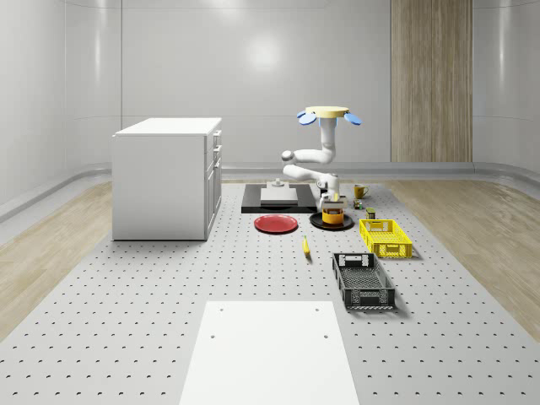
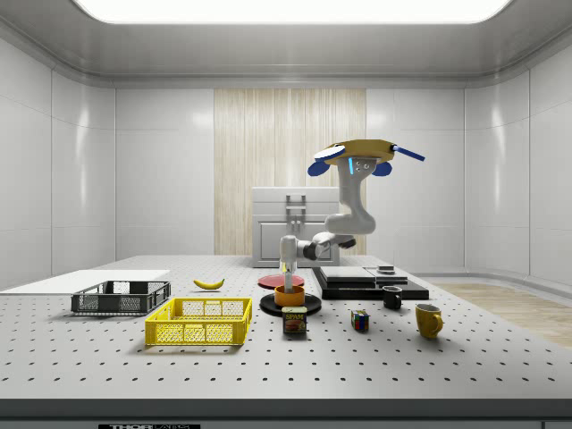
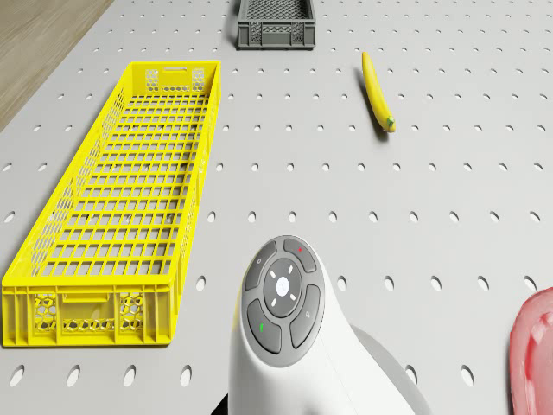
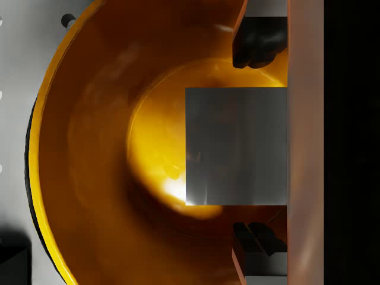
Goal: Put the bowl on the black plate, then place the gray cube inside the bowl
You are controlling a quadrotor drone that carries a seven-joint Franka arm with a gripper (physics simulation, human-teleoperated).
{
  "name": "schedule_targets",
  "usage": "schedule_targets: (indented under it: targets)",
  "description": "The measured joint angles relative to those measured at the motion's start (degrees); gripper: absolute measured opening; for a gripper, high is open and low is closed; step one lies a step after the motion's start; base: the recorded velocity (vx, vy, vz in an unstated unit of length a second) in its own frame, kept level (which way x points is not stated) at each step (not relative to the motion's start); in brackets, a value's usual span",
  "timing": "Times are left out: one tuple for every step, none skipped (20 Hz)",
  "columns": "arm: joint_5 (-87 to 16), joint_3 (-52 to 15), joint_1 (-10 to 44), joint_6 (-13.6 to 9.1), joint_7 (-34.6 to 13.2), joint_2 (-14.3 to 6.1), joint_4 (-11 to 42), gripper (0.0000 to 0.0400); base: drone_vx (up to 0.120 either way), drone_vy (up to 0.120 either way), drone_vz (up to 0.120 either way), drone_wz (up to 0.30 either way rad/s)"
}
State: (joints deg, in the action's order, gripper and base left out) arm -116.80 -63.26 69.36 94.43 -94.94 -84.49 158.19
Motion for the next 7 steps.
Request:
schedule_targets:
  targets:
    - [0.55, -0.60, -0.16, -0.32, 0.00, -0.01, 0.29, 0.0390, 0.000, 0.000, 0.000, 0.000]
    - [1.03, -1.13, -0.28, -0.60, -0.01, -0.01, 0.53, 0.0393, 0.000, 0.000, 0.000, 0.000]
    - [1.44, -1.57, -0.39, -0.83, -0.01, -0.01, 0.73, 0.0394, 0.000, 0.000, 0.000, 0.000]
    - [1.79, -1.95, -0.47, -1.03, -0.02, 0.00, 0.90, 0.0395, 0.000, 0.000, 0.000, 0.000]
    - [2.08, -2.27, -0.54, -1.19, -0.03, 0.00, 1.03, 0.0396, 0.000, 0.000, 0.000, 0.000]
    - [2.32, -2.54, -0.60, -1.32, -0.03, 0.00, 1.15, 0.0397, 0.000, 0.000, 0.000, 0.000]
    - [2.39, -2.61, -0.62, -1.36, -0.03, 0.00, 1.18, 0.0397, 0.000, 0.000, 0.000, 0.000]
